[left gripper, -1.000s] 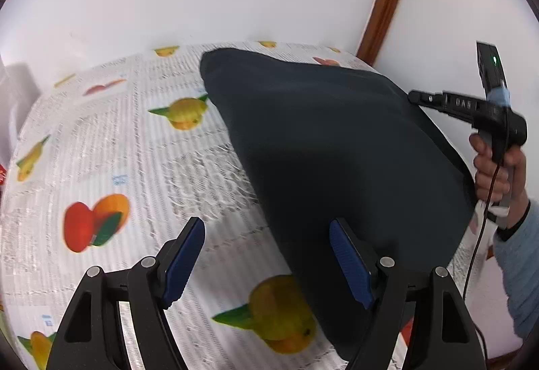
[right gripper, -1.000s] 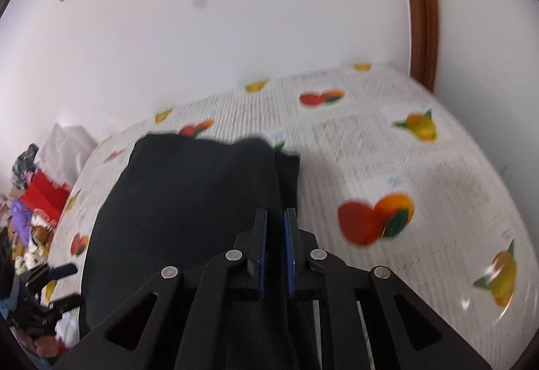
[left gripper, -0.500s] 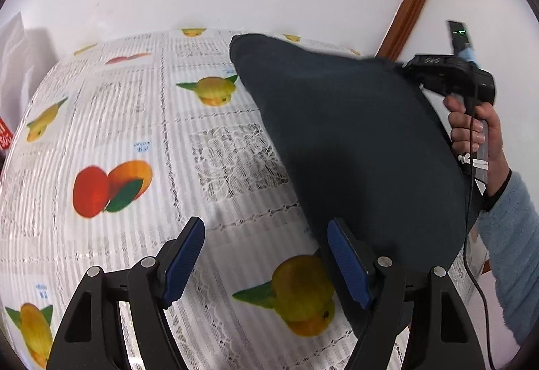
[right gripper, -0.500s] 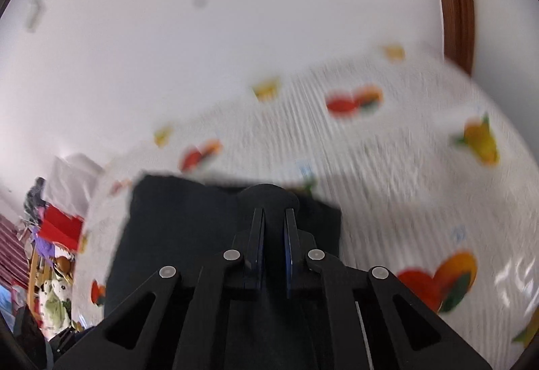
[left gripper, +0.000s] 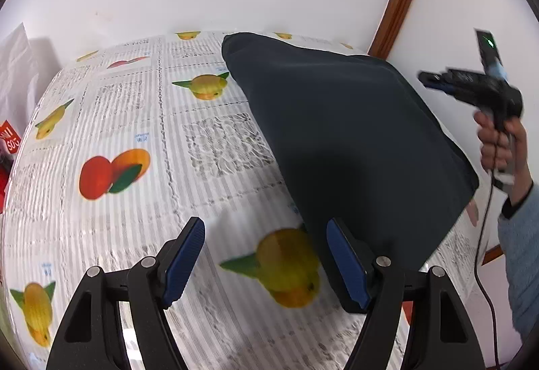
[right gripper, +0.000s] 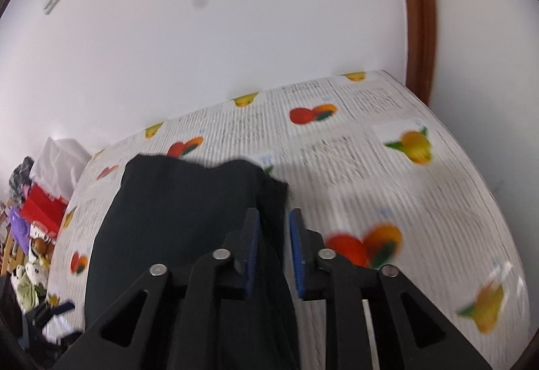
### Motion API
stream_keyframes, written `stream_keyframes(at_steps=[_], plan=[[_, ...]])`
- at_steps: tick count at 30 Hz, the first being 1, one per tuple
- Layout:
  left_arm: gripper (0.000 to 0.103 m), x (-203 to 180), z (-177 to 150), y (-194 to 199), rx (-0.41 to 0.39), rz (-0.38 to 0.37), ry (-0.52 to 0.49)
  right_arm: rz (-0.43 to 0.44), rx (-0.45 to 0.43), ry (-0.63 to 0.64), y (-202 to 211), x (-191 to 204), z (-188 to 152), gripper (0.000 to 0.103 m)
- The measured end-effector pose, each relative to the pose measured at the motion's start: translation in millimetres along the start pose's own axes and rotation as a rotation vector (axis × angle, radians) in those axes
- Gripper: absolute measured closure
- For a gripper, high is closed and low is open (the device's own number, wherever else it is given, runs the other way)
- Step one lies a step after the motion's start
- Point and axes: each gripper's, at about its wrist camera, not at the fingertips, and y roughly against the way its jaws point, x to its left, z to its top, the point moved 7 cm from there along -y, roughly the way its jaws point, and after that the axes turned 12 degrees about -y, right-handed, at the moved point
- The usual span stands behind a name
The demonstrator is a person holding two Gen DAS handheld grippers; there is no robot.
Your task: Fold small clothes
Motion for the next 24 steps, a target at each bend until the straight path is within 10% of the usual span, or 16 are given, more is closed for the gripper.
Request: stream_keyframes(at_steps=[11,24], plan=[[0.031,-32.3,-45.1,20.2,0.031,0.091,-0.071,-0.133,-0.088,0.223,81.7,-62.6,-95.6,0.067],[0.051,-72.7,-48.3,-11.1,0.067,0.150,-0.127,-0.020,-0.007,0.202,60.6,-66.1,-156.2,0.067]])
